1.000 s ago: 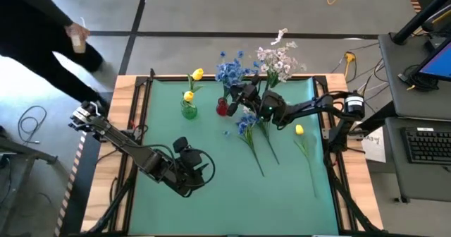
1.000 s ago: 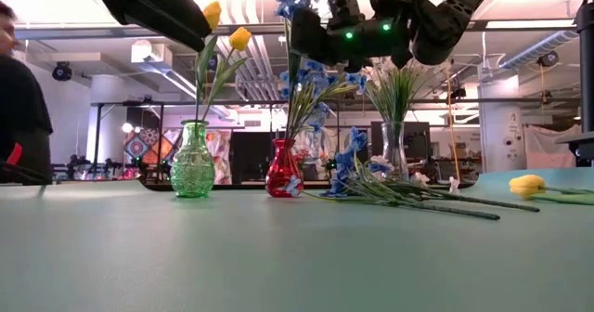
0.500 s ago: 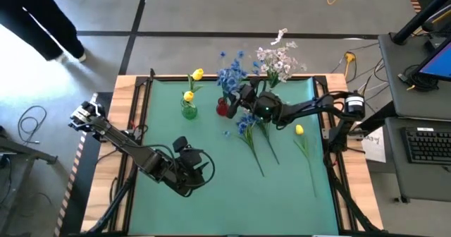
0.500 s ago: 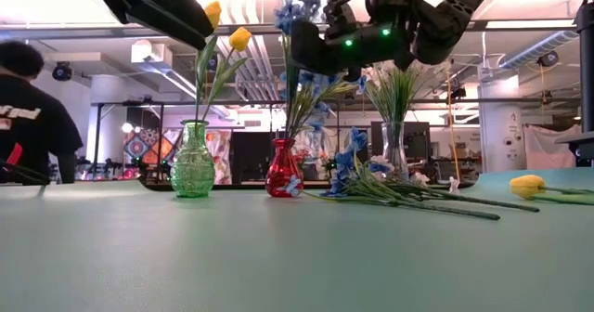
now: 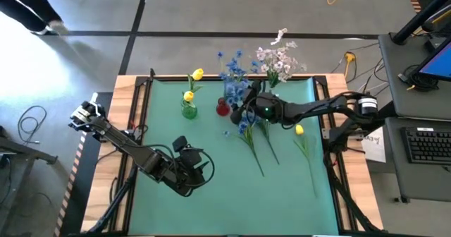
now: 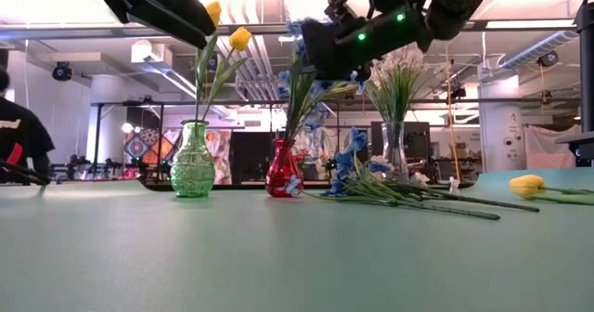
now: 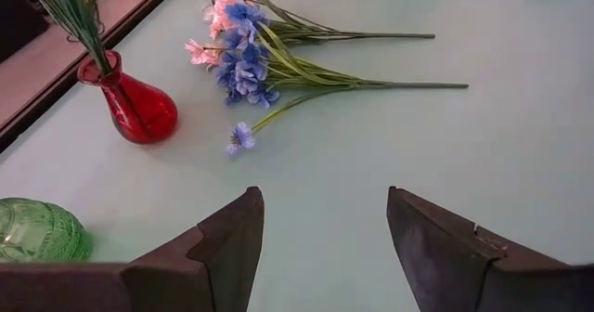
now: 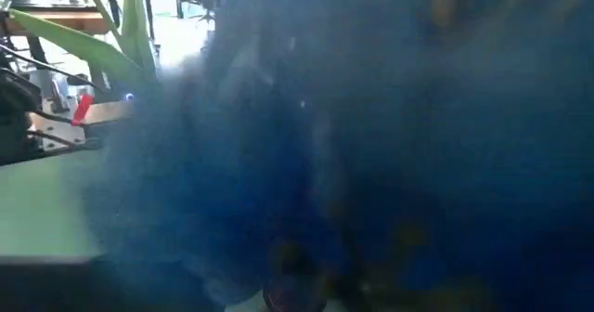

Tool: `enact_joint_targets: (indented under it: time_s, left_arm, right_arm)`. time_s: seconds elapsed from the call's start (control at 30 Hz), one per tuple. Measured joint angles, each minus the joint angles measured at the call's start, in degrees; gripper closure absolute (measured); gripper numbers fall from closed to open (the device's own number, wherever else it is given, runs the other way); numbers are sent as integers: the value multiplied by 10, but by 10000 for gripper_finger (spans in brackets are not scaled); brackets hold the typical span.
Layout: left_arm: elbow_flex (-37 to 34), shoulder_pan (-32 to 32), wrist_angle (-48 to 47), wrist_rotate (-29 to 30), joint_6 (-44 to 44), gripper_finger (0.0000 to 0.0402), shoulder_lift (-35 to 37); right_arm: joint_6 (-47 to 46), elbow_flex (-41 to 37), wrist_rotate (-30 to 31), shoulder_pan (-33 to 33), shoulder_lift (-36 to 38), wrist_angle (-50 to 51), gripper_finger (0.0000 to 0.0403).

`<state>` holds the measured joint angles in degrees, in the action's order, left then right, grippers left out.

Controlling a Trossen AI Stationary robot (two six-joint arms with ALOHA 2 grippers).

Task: Sort flowers into vase by color
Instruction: Put the bottom blue flower into the red vase, then put the yellow flower into the green vase

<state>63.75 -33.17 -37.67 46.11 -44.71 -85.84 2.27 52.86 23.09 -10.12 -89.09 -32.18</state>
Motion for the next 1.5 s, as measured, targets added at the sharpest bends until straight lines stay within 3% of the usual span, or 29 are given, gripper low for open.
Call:
enact_joint_targets:
  time_s: [0.23, 0.53, 1.1, 1.4, 1.5]
  left_arm:
    - [0, 0, 0, 0, 0, 188, 0]
    - [0, 1, 2, 0, -11, 188, 0]
    - [0, 1, 35, 0, -28, 188, -1]
    - [0, 1, 36, -1, -28, 188, -2]
    - [0, 1, 38, -1, -28, 188, -2]
  right_arm:
    - [-25, 0, -7, 4, 43, 86, 96]
    - [-59, 1, -8, 18, 91, 177, 61]
    - [-171, 0, -11, 102, 196, 370, 55]
    - [-281, 0, -17, 188, 213, 479, 55]
    - [-345, 0, -47, 205, 213, 531, 55]
